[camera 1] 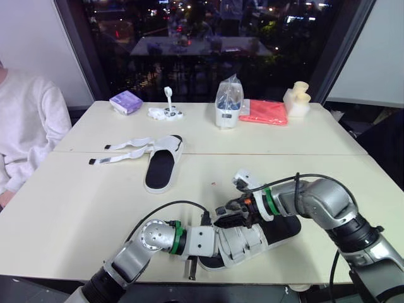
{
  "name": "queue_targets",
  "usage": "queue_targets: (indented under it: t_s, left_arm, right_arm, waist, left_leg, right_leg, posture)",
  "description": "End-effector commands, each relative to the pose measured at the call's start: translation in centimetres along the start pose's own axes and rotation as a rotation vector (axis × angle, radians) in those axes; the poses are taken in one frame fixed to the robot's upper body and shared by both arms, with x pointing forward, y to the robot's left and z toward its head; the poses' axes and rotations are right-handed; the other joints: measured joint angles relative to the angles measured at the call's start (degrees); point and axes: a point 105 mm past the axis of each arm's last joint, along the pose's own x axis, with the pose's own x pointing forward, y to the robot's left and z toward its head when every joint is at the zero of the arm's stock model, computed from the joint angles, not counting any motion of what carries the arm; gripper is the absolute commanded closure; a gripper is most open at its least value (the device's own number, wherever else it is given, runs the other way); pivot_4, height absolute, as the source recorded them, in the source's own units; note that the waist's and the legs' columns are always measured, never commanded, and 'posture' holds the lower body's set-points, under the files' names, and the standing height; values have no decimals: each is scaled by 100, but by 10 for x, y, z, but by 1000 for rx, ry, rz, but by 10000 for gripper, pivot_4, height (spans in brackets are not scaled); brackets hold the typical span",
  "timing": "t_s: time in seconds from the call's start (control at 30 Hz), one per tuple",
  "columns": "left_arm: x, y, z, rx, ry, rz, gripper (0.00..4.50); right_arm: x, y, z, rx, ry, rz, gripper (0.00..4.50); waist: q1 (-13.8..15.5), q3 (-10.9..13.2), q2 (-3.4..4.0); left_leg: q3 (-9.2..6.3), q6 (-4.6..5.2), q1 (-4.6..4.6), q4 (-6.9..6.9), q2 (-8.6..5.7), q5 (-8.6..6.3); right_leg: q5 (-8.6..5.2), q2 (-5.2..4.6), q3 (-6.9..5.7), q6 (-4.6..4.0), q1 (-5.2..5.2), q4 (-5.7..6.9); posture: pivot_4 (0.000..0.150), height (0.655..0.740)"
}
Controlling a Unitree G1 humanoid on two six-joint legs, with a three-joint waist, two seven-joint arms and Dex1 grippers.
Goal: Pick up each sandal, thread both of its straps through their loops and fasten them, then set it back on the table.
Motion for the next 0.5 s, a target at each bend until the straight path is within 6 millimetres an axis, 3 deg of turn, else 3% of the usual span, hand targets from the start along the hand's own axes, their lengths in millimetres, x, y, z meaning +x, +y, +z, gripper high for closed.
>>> queue_targets:
  t_s: [0.03,0.33,0.5]
  left_arm:
    - [-1,-19,-49,-111,190,-41,45000]
    - [-1,-16,-51,-120,192,-24,45000]
    - [-1,-11,-51,-110,178,3,45000]
  right_arm:
    - [12,-14,-2,-76,26,-67,1860]
    - [21,-42,1,-289,69,-163,1860]
    - [-17,-33,55,-346,-177,-167,1860]
  waist:
    - [-1,-3,-2]
    - [9,-27,0]
    - [13,-22,7]
  left_leg:
    - [0,0,1,0,0,0]
    - [0,-3,14,2,1,3]
    - [0,-4,5,4,0,4]
  right_leg:
    - [0,1,0,0,0,1]
    - [0,5,0,0,12,9]
    - [0,3,0,0,7,8]
  posture:
    - [1500,7400]
    - [1500,7400]
    - [1500,7400]
